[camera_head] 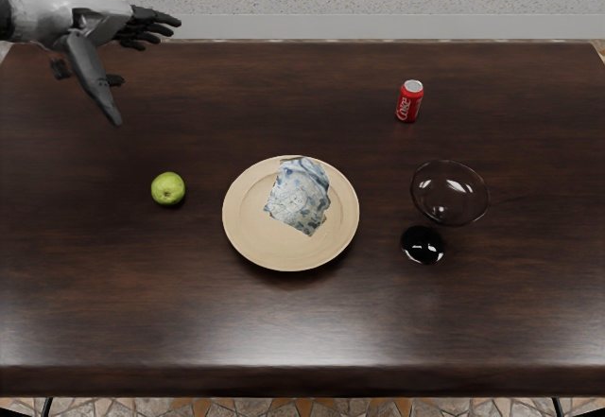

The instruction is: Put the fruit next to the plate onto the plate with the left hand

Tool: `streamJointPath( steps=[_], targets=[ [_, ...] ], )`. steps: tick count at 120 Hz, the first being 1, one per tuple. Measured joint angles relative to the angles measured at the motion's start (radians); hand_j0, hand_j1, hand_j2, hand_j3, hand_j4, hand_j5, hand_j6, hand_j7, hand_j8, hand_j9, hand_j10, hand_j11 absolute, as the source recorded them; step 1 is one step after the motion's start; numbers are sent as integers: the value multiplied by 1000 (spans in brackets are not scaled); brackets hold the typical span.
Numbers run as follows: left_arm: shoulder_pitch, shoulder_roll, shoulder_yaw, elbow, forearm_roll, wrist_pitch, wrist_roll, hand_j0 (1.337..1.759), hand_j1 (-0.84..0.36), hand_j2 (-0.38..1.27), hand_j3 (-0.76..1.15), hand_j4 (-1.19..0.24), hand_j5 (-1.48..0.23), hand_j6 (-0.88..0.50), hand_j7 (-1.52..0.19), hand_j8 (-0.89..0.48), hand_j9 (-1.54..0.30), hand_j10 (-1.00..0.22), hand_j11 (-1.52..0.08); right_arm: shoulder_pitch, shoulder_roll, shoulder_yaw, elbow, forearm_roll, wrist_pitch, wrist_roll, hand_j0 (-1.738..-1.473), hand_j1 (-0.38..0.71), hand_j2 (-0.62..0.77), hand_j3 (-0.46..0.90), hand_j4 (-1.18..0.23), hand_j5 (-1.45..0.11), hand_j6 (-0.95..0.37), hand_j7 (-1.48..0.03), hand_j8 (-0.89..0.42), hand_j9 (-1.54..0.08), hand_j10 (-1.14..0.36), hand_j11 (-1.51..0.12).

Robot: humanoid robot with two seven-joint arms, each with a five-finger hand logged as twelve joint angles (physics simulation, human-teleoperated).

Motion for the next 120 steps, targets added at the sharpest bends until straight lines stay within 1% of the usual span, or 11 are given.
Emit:
streamJointPath(
  steps=[15, 28, 39, 45, 56, 71, 83, 92, 103, 113, 120],
  targets=[
    [-8, -77, 4, -26, 155, 0, 75, 1658, 324, 5, 0, -25, -28, -26, -28, -25, -28, -24, -28, 0, 0, 0, 0, 0, 0, 0, -1658, -349, 0, 0, 0, 0, 0, 0, 0, 0, 0, 0],
    [36, -64, 14, -119, 254, 0, 132, 1658, 324, 5, 0, -25, -28, -26, -28, -26, -28, -24, -28, 0, 0, 0, 0, 0, 0, 0, -1658, -349, 0, 0, 0, 0, 0, 0, 0, 0, 0, 0],
    [78, -73, 19, -184, 288, 0, 216, 1658, 324, 5, 0, -25, -28, -26, -28, -25, -28, -24, -28, 0, 0, 0, 0, 0, 0, 0, -1658, -349, 0, 0, 0, 0, 0, 0, 0, 0, 0, 0],
    [88, -67, 21, -222, 307, 0, 248, 1658, 324, 5, 0, -25, -28, -26, -28, -26, -28, -24, -28, 0, 0, 0, 0, 0, 0, 0, -1658, -349, 0, 0, 0, 0, 0, 0, 0, 0, 0, 0],
    [92, -74, 22, -276, 345, 0, 278, 1658, 324, 5, 0, -26, -29, -27, -29, -26, -29, -25, -29, -1, 0, 0, 0, 0, 0, 0, -1658, -349, 0, 0, 0, 0, 0, 0, 0, 0, 0, 0],
    [158, -75, 23, -313, 410, 27, 293, 1658, 323, 5, 0, -26, -30, -27, -30, -27, -30, -26, -29, -1, 0, 0, 0, 0, 0, 0, -1658, -349, 0, 0, 0, 0, 0, 0, 0, 0, 0, 0],
    [182, -81, 23, -336, 477, 74, 292, 1658, 323, 5, 0, -27, -30, -28, -30, -27, -30, -26, -30, -1, 0, -1, 0, 0, 0, 0, -1658, -349, 0, 0, 0, 0, 0, 0, 0, 0, 0, 0],
    [205, -92, 24, -342, 539, 136, 264, 1658, 322, 6, 0, -27, -30, -28, -30, -28, -30, -26, -30, -1, 0, -1, 0, 0, 0, 0, -1658, -349, 0, 0, 0, 0, 0, 0, 0, 0, 0, 0],
    [240, -102, 24, -345, 607, 220, 198, 1658, 322, 6, 0, -27, -31, -28, -30, -28, -30, -26, -30, -1, 0, 0, 0, 0, 0, 0, -1658, -349, 0, 0, 0, 0, 0, 0, 0, 0, 0, 0],
    [264, -105, 28, -342, 636, 259, 109, 1658, 322, 6, 0, -27, -31, -28, -31, -28, -30, -27, -30, -1, 0, 0, 0, 0, 0, 0, -1658, -349, 0, 0, 0, 0, 0, 0, 0, 0, 0, 0],
    [270, -108, 34, -339, 647, 274, 64, 1658, 322, 6, 0, -27, -31, -28, -31, -28, -30, -27, -30, -1, 0, -1, 0, 0, 0, 0, -1658, -349, 0, 0, 0, 0, 0, 0, 0, 0, 0, 0]
  ],
)
